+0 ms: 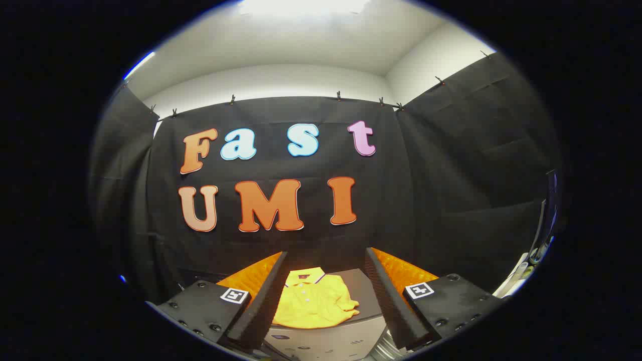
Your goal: Put the clothes into the washing machine and then close the washing machine lid.
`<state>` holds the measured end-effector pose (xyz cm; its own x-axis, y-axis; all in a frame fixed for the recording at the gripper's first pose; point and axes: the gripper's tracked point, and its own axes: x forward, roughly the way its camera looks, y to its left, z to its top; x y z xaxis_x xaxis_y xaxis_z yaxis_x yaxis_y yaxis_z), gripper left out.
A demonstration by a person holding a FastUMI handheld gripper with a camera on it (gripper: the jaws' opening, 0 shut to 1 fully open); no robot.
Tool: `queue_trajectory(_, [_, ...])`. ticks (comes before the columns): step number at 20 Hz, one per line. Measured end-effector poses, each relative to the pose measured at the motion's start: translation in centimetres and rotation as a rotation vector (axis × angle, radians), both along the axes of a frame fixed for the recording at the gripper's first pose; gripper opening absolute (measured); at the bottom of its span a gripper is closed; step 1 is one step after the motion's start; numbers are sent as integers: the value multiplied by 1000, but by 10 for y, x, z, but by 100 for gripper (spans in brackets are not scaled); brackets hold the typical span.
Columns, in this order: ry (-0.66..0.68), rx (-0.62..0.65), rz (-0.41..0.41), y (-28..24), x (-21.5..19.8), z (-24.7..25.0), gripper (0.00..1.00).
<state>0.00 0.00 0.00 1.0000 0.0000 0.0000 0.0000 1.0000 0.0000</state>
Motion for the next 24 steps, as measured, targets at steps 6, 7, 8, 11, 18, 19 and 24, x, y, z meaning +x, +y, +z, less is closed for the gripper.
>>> queue_trajectory(6, [-6, 27, 34, 0, 0, -6, 98])
queue_trajectory(7, [-4, 31, 33, -2, 0, -8, 98])
queue_trajectory(8, [1, 33, 30, -4, 2, -11, 98])
queue_trajectory(11, [7, 43, 29, -7, 3, -14, 98])
queue_trajectory(18, [2, 42, 18, -17, 3, -18, 98])
queue_trajectory(19, [2, 41, 16, -19, 1, -20, 98])
queue_trajectory(24, [2, 19, 9, -21, -2, -19, 98])
